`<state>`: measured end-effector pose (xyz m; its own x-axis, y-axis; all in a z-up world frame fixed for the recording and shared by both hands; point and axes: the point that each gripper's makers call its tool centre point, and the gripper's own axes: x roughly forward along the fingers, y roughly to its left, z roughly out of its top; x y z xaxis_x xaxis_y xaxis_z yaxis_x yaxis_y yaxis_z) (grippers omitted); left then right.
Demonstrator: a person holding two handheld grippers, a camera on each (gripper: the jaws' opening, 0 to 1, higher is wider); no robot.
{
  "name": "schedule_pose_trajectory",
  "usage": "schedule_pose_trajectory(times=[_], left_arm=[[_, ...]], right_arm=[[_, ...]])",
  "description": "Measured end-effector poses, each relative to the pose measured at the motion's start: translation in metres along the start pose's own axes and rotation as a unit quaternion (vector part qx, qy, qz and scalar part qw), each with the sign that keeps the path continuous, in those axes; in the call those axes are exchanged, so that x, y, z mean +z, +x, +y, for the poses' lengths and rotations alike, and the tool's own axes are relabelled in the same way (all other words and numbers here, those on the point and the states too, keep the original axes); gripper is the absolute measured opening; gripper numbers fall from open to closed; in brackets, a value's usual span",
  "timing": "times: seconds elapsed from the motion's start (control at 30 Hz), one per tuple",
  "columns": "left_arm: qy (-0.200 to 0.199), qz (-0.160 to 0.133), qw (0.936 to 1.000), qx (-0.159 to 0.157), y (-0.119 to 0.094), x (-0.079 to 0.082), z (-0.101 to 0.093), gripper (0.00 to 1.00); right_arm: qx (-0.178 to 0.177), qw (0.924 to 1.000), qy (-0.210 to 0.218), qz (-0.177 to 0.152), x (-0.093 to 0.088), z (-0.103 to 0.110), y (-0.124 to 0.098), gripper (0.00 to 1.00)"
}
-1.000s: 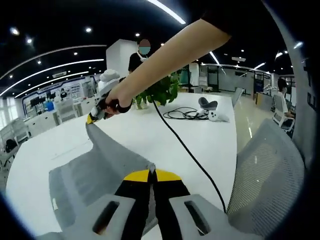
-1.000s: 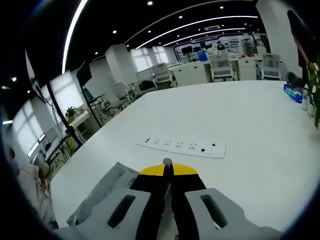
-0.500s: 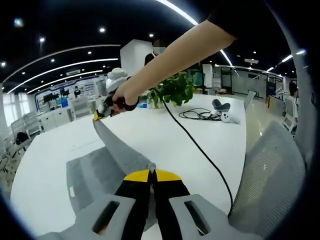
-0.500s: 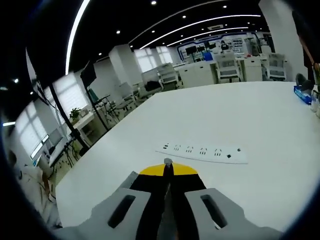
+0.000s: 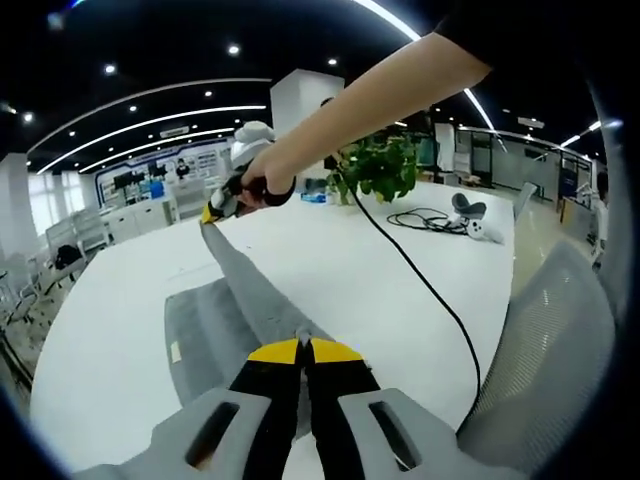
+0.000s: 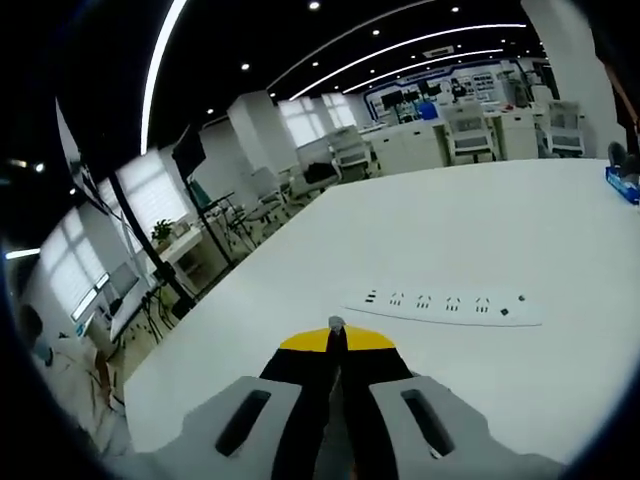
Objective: Fold the towel on the table until its edges align and the towel forms a compact rectangular stack.
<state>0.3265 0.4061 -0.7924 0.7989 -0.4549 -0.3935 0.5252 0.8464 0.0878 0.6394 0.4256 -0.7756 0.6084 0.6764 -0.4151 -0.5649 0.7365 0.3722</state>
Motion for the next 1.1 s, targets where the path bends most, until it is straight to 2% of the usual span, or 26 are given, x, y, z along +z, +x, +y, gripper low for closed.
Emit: schedule_pose_trajectory(times=[0.1,0.17,0.33,0.67,0.87,0.97,1.1], left_arm=[[-0.008,0.006,0.9999,0.01,-0.005,-0.008,0.007,0.02],[0.005,0.017,0.9997,0.016,-0.008,-0.013,0.011,0.02],[-0.008,0.024,0.9994,0.025,-0.014,-0.023,0.019,0.02],[-0.034,0.026,0.9981,0.044,-0.023,-0.032,0.038,0.02],[-0.06,0.029,0.9964,0.052,-0.028,-0.042,0.043,0.02],[-0.08,0.037,0.9944,0.058,-0.029,-0.052,0.048,0.02],[-0.098,0.049,0.9922,0.061,-0.029,-0.065,0.053,0.02]], right_arm=[[0.005,1.0,-0.001,0.001,-0.002,0.008,0.004,0.0],[0.008,1.0,-0.002,0.003,-0.003,0.012,0.006,0.0],[0.017,0.9998,-0.005,0.01,-0.006,0.023,0.015,0.0],[0.024,0.9995,-0.011,0.019,-0.01,0.039,0.034,0.0],[0.029,0.9989,-0.018,0.031,-0.024,0.048,0.048,0.0],[0.025,0.9979,-0.041,0.043,-0.034,0.05,0.055,0.0],[0.021,0.9982,-0.03,0.047,-0.043,0.048,0.068,0.0]])
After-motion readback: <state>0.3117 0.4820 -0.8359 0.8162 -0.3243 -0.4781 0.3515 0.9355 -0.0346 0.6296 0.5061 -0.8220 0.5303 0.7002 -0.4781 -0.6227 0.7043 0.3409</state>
